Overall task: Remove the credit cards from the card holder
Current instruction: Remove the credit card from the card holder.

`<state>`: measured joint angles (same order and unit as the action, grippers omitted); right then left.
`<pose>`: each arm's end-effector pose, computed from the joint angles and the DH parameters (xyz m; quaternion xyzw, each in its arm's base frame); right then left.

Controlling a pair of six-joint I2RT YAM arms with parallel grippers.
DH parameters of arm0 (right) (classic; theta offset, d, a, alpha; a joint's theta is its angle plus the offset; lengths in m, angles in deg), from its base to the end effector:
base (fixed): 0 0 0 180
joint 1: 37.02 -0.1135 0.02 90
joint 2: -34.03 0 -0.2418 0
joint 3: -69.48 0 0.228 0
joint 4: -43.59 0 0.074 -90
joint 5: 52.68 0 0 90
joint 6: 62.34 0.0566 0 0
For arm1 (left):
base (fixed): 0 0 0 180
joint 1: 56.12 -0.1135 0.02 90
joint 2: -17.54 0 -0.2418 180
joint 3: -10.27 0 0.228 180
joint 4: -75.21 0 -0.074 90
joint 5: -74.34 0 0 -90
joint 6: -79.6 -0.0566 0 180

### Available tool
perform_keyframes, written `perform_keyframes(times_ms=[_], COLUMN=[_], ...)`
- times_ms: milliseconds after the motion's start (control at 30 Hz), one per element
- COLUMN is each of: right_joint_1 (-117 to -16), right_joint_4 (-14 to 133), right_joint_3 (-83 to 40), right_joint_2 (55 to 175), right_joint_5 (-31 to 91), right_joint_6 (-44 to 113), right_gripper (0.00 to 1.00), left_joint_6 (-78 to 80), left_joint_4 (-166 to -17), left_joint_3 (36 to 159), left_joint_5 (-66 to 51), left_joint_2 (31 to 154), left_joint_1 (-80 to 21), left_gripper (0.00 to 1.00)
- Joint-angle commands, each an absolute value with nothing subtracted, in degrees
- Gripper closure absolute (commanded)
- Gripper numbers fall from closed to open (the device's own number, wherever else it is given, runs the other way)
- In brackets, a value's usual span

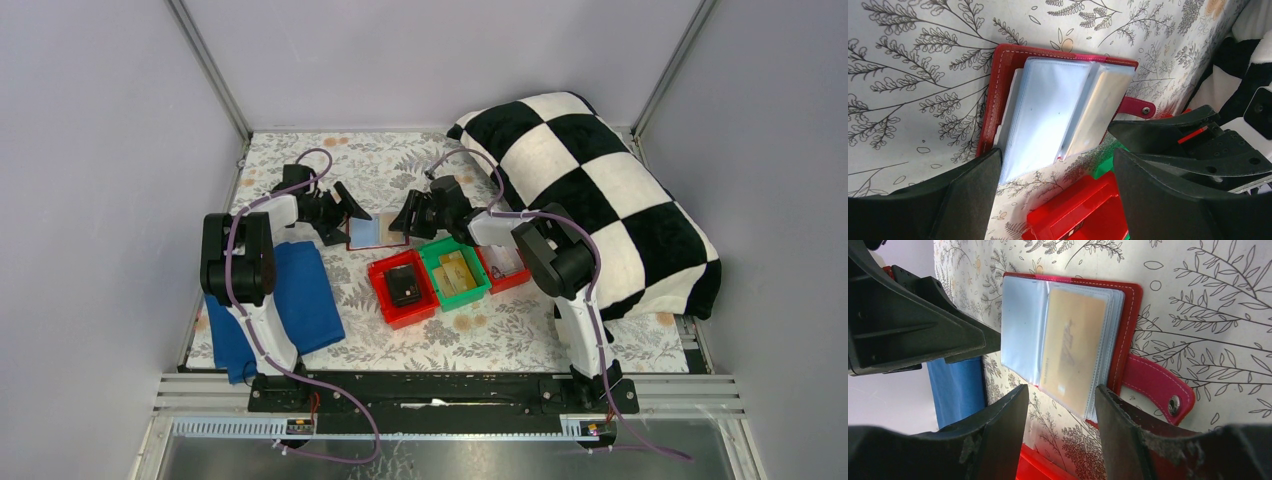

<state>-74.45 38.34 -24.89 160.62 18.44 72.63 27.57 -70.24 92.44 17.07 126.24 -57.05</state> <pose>0.3627 0.3006 0.1282 -0.0303 0.8448 0.4449 0.2959 0.3608 -0.0248 0.1342 -0.2430 0.8995 -0.3348 0.1405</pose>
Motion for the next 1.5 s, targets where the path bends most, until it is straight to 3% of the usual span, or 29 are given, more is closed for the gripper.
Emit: perform_keyframes(times_ms=[0, 633, 1467], right_joint_1=[-74.8, -75.5, -75.4], right_joint_4=[38.6, 41.8, 41.4], right_joint_3=[-25.1, -32.4, -26.2], right_joint_2=[158.3, 163.5, 158.4], right_joint_5=[19.1, 14.1, 21.4], right_joint_6=[71.4, 70.9, 69.3], right_gripper=[0.41, 0.41, 0.41], left_joint_6=[27.0, 26.9, 26.4], left_joint_4=[-71.6, -71.6, -70.9], left_joint_3=[91.6, 91.5, 92.0], left_joint_5=[17.7, 18.1, 17.8], left_joint_2=[127.5, 127.3, 127.0], left_joint_1=[-56.3, -56.4, -56.4], left_gripper=[0.14, 0.14, 0.14])
